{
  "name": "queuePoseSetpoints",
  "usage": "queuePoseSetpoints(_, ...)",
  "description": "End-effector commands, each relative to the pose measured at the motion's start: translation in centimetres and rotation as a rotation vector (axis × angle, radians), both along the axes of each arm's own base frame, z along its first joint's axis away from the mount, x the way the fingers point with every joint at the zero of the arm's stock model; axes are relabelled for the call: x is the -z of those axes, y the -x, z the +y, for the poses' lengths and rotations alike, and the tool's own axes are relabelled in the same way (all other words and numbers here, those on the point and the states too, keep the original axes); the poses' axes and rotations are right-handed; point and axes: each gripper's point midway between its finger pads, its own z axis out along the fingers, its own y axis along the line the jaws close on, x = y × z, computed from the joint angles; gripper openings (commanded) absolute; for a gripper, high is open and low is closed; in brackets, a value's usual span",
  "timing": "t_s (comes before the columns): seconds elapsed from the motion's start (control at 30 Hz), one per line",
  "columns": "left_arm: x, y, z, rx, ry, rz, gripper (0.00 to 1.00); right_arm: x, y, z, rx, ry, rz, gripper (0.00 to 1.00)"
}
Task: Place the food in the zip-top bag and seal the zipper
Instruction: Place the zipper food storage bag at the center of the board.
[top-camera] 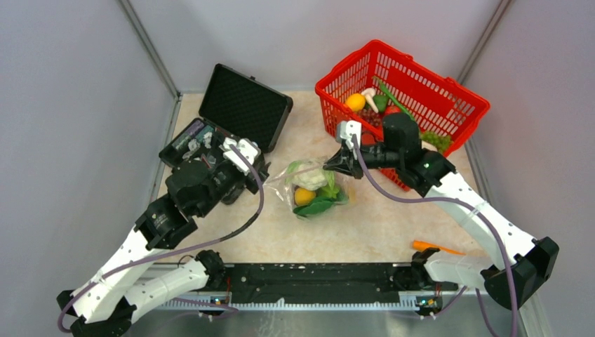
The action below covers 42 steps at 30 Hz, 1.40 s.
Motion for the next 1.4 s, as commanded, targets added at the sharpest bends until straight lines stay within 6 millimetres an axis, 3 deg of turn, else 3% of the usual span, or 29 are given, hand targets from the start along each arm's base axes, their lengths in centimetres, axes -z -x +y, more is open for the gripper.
queuePoseSetpoints(0.0, -1.4, -2.1, 0.5, -0.121, 0.085, -0.025, 0.99, -3.0, 3.8, 1.1, -0.129, -0.099, -0.05, 0.0)
queuePoseSetpoints(0.1, -0.7, -2.7, 0.4, -0.145, 0.086, -0.003, 0.99, -2.0, 4.2, 1.4, -0.131, -0.084, -0.032, 0.0)
queuePoseSetpoints(0.2, -0.9, -3.3, 1.1, -0.198, 0.114, -0.013, 0.99, -3.3, 3.3, 1.5, -0.086, -0.122, -0.072, 0.0)
queuePoseSetpoints(0.33, -1.3, -4.0, 2.3, -0.264, 0.148, -0.021, 0.99, -6.1, -1.4, 1.9, 0.095, -0.145, -0.188, 0.0)
queuePoseSetpoints(0.47, -1.5, -4.7, 4.0, -0.344, 0.194, -0.032, 0.99, -8.1, -5.6, 3.1, 0.154, -0.126, -0.239, 0.0)
queuePoseSetpoints(0.6, -2.1, -4.8, 5.0, -0.371, 0.241, -0.055, 0.99, -10.7, -8.2, 3.9, 0.152, -0.165, -0.292, 0.0)
queuePoseSetpoints(0.8, -2.1, -4.8, 5.7, -0.388, 0.262, -0.064, 0.99, -12.3, -11.0, 4.3, 0.173, -0.174, -0.336, 0.0)
queuePoseSetpoints(0.9, -2.1, -4.9, 5.8, -0.395, 0.274, -0.063, 0.99, -11.3, -9.9, 4.1, 0.13, -0.146, -0.328, 0.0)
queuePoseSetpoints(0.97, -2.1, -4.9, 6.0, -0.4, 0.287, -0.066, 0.99, -9.3, -7.7, 4.2, 0.053, -0.141, -0.275, 0.0)
queuePoseSetpoints(1.2, -2.2, -5.2, 5.6, -0.386, 0.32, -0.059, 0.99, 0.9, 0.4, 4.0, -0.027, -0.069, -0.045, 0.0)
queuePoseSetpoints(1.27, -2.0, -5.4, 5.4, -0.383, 0.321, -0.048, 0.99, 2.5, 1.5, 3.4, -0.003, -0.066, 0.001, 0.09)
queuePoseSetpoints(1.37, -1.7, -5.7, 4.8, -0.367, 0.33, -0.032, 0.99, 2.8, 1.8, 2.4, 0.06, -0.084, 0.026, 0.34)
